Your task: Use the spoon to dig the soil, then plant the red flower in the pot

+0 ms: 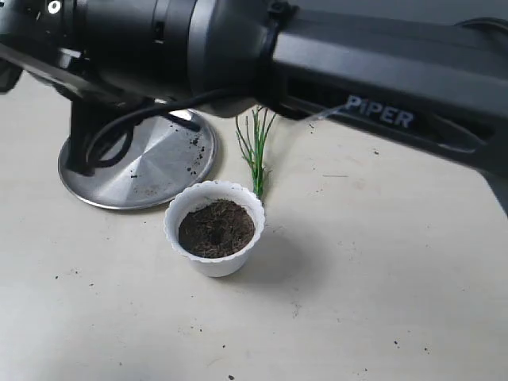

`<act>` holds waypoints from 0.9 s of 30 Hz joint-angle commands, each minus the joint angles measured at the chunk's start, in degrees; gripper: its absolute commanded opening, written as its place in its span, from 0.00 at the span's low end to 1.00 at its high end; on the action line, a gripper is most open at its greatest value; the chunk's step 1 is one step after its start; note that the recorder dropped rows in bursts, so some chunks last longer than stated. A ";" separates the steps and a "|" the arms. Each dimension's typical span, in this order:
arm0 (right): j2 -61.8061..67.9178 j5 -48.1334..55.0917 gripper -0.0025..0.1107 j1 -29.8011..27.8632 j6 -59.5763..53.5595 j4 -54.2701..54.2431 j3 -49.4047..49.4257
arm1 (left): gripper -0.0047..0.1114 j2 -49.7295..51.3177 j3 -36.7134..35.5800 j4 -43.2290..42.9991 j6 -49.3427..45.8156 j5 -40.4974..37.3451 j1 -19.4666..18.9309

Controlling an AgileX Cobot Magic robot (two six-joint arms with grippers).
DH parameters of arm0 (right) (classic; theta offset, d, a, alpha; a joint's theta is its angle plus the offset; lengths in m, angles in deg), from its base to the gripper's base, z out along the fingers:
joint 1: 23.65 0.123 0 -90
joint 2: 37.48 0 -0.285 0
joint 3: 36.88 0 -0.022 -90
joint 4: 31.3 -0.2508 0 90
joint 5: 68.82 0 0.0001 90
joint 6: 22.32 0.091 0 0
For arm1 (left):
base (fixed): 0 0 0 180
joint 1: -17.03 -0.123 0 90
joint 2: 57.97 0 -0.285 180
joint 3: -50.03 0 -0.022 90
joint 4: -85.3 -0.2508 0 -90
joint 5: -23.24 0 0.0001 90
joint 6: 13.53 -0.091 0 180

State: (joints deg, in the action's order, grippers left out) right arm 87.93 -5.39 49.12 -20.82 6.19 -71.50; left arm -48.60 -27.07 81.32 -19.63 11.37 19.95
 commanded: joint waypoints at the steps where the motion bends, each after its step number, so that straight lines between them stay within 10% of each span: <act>1: -0.74 6.54 0.02 -0.10 -12.47 5.35 0.19 | 0.04 -0.24 -0.11 -0.04 0.28 0.37 0.09; 27: -3.94 6.54 0.02 -7.69 -28.77 13.55 14.72 | 0.04 -0.24 -0.11 -0.04 0.28 0.37 0.09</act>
State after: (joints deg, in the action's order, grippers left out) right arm 86.51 0.92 42.57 -49.32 17.85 -60.94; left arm -48.60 -27.07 81.32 -19.63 11.37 19.95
